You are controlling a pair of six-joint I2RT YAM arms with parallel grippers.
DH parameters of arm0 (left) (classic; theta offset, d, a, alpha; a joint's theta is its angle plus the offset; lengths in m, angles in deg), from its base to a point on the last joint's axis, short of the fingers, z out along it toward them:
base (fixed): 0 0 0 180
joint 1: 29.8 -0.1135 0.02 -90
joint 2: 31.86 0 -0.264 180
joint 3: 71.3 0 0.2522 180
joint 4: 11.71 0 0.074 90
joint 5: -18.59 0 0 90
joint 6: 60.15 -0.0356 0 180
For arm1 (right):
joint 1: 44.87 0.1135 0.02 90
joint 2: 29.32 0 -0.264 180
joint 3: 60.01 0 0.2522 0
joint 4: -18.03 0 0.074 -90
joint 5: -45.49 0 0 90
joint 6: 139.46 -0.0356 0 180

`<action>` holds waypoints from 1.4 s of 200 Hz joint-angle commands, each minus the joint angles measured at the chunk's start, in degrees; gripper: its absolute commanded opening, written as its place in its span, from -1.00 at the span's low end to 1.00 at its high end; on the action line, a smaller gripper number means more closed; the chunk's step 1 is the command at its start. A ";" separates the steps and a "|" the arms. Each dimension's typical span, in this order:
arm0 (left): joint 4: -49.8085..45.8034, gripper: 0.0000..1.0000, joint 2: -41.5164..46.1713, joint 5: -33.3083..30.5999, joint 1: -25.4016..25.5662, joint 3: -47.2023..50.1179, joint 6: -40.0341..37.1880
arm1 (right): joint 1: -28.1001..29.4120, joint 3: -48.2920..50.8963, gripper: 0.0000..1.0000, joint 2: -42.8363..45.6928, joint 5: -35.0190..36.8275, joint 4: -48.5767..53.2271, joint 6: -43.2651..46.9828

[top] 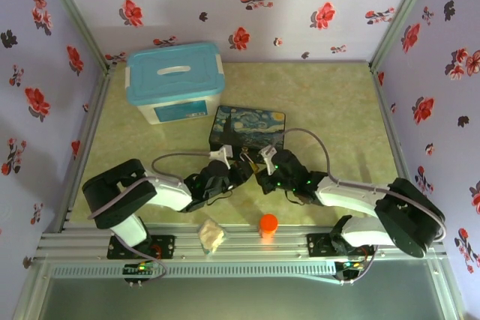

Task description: Unlock the padlock with the key

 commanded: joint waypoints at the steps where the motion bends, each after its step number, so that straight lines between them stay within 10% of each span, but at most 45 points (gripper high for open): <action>1: -1.59 -1.00 3.79 1.95 -0.46 0.42 -2.30 | -3.89 2.13 -0.87 0.80 -9.35 -6.73 -4.22; 40: -8.79 -1.00 6.52 1.59 -0.72 -0.17 -5.30 | -3.85 1.09 -0.84 -2.62 -11.14 -5.81 -4.44; 61: -12.19 -1.00 6.75 1.29 -1.08 -0.54 -6.63 | -3.86 0.65 -0.50 -2.97 -9.10 -3.97 -5.15; 130: -17.69 -1.00 6.37 0.90 -3.09 -0.36 -9.70 | -3.96 0.11 0.07 2.42 5.83 7.50 -7.78; 157: -20.92 -1.00 6.47 3.15 -4.27 -1.00 -13.14 | -4.02 0.34 0.24 5.01 22.12 11.49 -14.84; 280: -48.85 -0.72 0.21 -1.69 -5.12 -12.09 -24.87 | -4.07 -0.73 0.23 5.29 29.19 11.55 -16.18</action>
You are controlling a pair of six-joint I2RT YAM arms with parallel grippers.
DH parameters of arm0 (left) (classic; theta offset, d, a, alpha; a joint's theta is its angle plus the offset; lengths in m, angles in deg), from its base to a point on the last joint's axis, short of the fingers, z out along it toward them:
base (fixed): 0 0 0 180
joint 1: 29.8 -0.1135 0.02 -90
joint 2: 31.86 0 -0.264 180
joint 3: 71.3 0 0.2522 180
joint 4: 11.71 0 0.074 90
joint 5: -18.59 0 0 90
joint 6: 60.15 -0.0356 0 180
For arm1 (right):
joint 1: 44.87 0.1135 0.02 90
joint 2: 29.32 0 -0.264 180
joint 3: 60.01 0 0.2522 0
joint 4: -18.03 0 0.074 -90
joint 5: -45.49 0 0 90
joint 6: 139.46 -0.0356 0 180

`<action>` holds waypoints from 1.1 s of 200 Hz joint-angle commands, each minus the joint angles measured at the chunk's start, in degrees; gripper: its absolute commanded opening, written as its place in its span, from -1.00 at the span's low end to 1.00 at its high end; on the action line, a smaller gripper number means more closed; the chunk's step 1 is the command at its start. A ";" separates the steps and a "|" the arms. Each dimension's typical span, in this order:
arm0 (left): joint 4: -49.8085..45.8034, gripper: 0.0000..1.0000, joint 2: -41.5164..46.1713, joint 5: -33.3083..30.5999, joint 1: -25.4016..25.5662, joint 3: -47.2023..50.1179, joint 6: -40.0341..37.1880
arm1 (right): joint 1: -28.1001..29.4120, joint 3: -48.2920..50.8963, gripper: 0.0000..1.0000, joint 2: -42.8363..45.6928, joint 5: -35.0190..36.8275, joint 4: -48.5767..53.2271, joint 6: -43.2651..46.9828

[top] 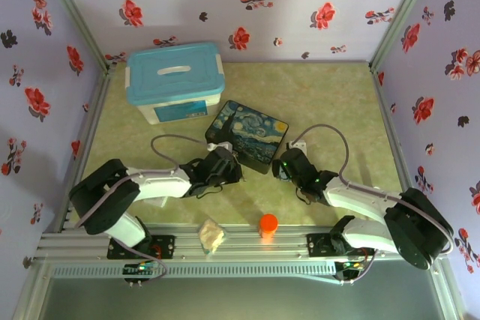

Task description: Unlock the padlock with the key

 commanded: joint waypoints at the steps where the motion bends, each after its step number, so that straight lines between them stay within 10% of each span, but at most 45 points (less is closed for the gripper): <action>1: -9.32 -0.71 -3.36 -2.90 -0.03 -0.79 -5.34 | -0.29 -0.98 0.23 0.54 2.49 0.95 -1.25; 149: 3.17 -0.32 -5.51 -2.75 0.23 0.83 -5.74 | -0.27 -1.95 0.21 -1.76 1.44 -0.59 -0.49; 220: -1.00 -0.58 -9.53 -5.08 0.74 -2.30 -4.79 | -0.31 -0.87 0.21 0.31 2.34 0.43 -0.62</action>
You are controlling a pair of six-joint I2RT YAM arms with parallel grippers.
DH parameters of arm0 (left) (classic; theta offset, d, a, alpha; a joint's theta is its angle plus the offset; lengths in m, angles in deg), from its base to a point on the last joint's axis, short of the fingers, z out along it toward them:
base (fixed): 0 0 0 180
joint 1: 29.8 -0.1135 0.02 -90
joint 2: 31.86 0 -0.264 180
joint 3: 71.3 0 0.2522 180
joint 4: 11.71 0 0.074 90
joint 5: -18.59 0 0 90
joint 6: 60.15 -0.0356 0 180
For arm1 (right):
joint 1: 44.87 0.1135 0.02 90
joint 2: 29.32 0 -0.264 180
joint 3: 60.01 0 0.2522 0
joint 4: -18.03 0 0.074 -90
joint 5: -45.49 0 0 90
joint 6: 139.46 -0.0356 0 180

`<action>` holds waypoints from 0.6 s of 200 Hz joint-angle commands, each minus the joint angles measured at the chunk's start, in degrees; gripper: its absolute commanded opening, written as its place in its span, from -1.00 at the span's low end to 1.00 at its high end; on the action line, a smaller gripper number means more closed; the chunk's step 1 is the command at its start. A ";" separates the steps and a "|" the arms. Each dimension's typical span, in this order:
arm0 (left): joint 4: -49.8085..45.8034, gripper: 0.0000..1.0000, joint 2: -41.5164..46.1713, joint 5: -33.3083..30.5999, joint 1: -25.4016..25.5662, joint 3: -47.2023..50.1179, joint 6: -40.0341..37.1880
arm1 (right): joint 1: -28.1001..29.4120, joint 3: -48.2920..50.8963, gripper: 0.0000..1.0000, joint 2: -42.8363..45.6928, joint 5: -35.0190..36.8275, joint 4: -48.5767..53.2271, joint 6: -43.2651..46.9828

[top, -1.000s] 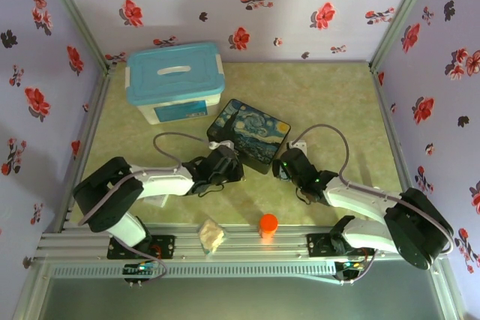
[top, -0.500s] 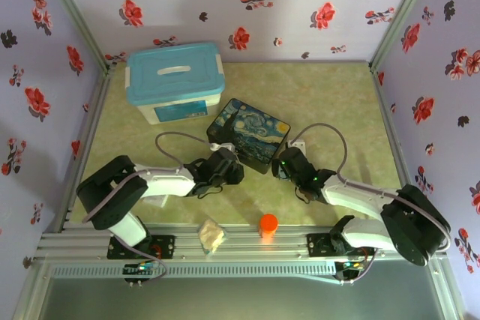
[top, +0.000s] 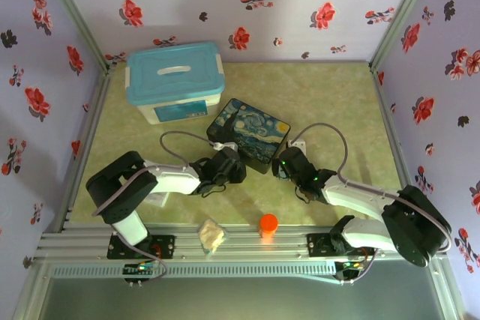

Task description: Unlock the padlock with the key

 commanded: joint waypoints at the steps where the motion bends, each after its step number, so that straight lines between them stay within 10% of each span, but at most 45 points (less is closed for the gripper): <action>1: -4.07 -0.58 -2.04 -2.30 0.67 0.12 0.50 | -0.29 0.11 0.21 1.65 2.01 0.16 -0.45; 120: -36.70 -0.44 -7.22 -16.50 4.50 -13.33 -7.34 | -0.36 0.96 0.23 3.70 1.16 -0.86 -4.32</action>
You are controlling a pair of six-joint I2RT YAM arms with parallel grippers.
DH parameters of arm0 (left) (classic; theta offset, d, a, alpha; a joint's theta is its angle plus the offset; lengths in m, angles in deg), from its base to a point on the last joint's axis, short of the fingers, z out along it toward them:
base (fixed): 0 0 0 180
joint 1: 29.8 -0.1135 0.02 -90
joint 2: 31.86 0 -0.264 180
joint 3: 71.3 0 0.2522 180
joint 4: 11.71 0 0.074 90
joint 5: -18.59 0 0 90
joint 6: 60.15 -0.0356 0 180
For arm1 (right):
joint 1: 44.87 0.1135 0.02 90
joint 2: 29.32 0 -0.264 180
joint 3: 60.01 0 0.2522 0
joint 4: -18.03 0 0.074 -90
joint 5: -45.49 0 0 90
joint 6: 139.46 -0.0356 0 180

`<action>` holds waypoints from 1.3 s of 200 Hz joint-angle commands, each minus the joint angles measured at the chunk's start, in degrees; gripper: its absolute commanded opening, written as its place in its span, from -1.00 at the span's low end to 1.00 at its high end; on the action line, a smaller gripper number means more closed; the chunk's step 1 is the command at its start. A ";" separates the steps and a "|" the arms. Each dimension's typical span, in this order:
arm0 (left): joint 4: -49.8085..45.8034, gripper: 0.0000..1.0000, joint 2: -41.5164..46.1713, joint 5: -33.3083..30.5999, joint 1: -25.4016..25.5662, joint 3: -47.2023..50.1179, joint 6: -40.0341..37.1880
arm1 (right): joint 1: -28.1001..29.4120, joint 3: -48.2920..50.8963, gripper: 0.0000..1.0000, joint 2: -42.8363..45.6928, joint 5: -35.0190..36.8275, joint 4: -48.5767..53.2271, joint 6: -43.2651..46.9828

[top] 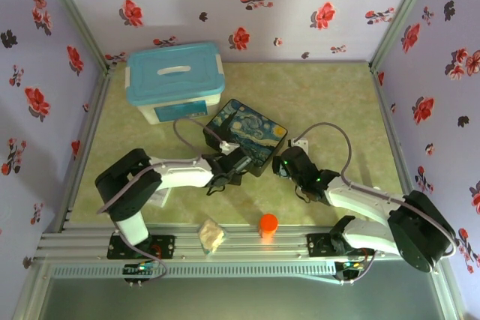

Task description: Unlock the padlock with the key

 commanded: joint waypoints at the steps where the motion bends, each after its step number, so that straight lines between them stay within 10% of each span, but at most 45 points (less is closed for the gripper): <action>1: -7.27 -0.43 -3.74 -2.67 0.94 -0.31 -1.78 | -0.36 0.99 0.23 1.10 0.31 -0.92 -2.12; 149: -11.86 -0.31 -1.86 -5.53 9.49 -8.59 -0.18 | -0.35 5.24 0.23 6.13 0.18 0.02 -2.62; 260: 3.83 0.08 20.63 4.29 -0.18 7.95 -1.53 | -0.29 6.95 0.31 14.93 -6.75 -4.89 -4.55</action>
